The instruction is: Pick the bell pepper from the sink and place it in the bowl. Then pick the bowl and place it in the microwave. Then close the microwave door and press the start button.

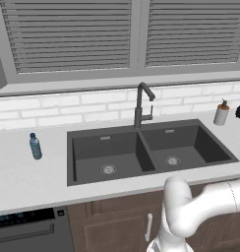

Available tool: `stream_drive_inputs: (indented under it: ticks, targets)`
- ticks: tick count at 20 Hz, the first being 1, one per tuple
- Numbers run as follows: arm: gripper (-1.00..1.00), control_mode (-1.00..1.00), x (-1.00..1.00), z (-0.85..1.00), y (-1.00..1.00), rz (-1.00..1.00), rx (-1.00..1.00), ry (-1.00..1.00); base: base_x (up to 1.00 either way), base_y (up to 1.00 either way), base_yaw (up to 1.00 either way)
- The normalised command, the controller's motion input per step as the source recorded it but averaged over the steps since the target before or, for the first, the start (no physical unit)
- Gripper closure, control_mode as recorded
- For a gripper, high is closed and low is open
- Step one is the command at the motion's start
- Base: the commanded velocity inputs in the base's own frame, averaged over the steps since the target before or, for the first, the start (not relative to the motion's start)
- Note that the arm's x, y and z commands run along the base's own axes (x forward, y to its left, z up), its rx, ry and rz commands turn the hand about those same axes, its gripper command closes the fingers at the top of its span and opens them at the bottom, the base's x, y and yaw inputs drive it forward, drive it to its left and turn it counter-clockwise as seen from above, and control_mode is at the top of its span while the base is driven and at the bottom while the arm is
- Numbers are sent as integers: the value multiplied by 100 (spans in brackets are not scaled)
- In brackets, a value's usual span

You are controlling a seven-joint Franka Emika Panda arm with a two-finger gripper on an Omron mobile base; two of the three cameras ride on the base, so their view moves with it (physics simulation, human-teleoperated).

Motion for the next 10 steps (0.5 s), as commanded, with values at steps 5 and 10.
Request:
stream_drive_inputs:
  ticks: [5, 10]
  targets:
    - [100, -100, -16, -22, 91, -2, -29, -17, 0, 0, 0]
    - [100, -100, 0, -2, 68, -9, -28, -8, 0, 0, 0]
